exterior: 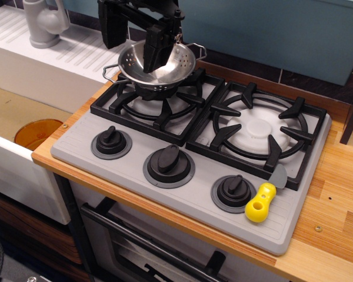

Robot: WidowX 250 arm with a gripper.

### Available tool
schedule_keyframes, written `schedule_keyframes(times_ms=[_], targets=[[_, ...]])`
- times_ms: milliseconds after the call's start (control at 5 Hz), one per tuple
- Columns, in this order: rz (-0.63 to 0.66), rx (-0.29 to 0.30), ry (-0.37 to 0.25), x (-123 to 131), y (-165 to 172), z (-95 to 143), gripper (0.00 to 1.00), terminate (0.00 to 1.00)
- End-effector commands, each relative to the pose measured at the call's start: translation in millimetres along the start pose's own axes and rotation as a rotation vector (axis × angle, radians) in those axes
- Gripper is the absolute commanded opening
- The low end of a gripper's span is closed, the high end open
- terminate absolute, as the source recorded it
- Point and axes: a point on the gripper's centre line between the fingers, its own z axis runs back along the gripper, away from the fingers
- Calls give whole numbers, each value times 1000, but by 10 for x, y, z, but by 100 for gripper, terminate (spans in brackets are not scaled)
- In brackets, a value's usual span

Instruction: End effector reaching pot or pan

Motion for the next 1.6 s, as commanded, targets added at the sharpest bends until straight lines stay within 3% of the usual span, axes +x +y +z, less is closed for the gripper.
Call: schedule_keyframes(times_ms=[0,400,1000,1400], targets=[[0,0,0,0,0,0,100,0],[12,24,-67,212,7,-39,100,0],[5,41,-115,673,2,-45,100,0],[17,50,-146,815,-139,-199,100,0]])
